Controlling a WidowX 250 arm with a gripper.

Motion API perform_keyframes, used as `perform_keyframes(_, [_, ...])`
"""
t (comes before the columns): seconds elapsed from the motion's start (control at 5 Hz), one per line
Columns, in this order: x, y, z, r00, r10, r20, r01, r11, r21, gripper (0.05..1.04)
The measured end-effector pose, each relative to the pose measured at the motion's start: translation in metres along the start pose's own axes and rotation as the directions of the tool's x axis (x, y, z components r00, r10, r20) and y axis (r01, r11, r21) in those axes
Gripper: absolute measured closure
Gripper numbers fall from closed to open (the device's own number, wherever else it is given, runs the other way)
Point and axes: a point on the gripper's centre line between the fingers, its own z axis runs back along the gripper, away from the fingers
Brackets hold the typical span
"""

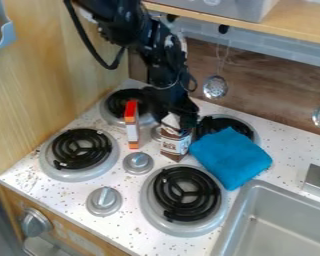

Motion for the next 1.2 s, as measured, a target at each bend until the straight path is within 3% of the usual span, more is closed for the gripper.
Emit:
perform_keyframes(0.2, [0.000, -0.001, -0.001, 1.000, 0.003, 0.001, -0.003, 1.000, -0.004, 0.131])
perform_keyframes(0.4, [0.001, 0.000, -0.001, 1.000, 0.019, 0.016, -0.019, 1.000, 0.000, 0.265])
perform_keyframes(0.8, [-0.009, -0.001, 0.003, 1.000, 0.013, 0.017, -0.013, 1.000, 0.002, 0.265])
perform_keyframes(1.2, [-0.028, -0.005, 0.049, 0.997, 0.017, 0.081, -0.017, 1.000, 0.009, 0.266])
